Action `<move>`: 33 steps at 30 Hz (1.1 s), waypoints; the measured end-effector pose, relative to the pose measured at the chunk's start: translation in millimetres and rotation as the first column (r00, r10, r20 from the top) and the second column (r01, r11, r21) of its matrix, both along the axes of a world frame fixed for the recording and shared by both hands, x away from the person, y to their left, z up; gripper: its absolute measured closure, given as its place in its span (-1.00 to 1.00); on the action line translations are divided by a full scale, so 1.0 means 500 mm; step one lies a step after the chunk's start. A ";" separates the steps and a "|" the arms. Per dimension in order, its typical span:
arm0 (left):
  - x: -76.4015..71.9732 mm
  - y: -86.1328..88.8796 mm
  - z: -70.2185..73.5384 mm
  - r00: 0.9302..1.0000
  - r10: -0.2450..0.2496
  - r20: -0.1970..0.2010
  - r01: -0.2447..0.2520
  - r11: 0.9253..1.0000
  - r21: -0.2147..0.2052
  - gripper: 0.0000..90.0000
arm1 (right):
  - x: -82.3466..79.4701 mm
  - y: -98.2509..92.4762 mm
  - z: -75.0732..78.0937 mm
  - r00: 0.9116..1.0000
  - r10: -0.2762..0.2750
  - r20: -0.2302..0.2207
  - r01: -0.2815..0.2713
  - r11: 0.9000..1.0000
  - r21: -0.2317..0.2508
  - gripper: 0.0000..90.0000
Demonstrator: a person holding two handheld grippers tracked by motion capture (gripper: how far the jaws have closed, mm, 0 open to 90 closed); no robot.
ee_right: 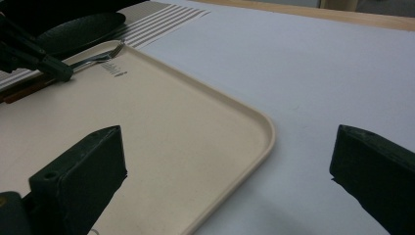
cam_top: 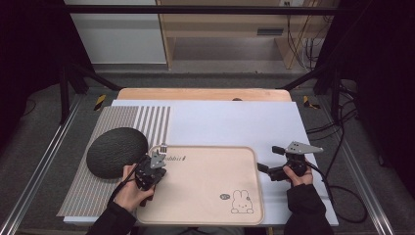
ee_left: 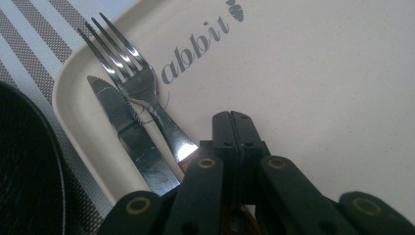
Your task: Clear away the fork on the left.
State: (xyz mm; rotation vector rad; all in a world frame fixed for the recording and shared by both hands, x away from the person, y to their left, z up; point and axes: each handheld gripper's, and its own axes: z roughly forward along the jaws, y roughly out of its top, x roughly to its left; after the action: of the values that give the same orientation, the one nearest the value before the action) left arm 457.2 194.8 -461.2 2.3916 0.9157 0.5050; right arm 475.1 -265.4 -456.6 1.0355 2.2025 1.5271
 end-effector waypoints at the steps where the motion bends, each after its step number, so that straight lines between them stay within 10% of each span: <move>1: 0.000 0.000 0.000 1.000 0.000 0.000 0.000 1.000 0.001 1.00 | 0.000 0.000 0.000 1.000 0.000 -0.001 0.000 1.000 0.000 -0.99; 8: -0.003 0.010 0.013 0.999 -0.026 0.023 0.027 0.999 -0.047 0.82 | -0.001 0.000 0.001 1.000 0.000 0.000 0.000 1.000 0.001 -0.99; 18: -0.016 0.035 0.059 0.993 -0.097 0.072 0.108 0.981 -0.162 -0.02 | 0.000 0.000 0.000 1.000 0.001 0.000 -0.001 1.000 0.002 -0.99; 33: -0.020 0.106 0.095 0.994 -0.042 0.098 0.064 0.970 -0.233 -0.71 | 0.000 0.000 0.000 1.000 0.003 -0.001 -0.003 1.000 0.004 -0.99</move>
State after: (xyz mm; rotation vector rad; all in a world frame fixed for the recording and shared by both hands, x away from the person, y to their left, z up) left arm 447.0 247.9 -413.7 2.1543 0.8198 0.4545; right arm 475.1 -265.3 -456.5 1.0348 2.2045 1.5328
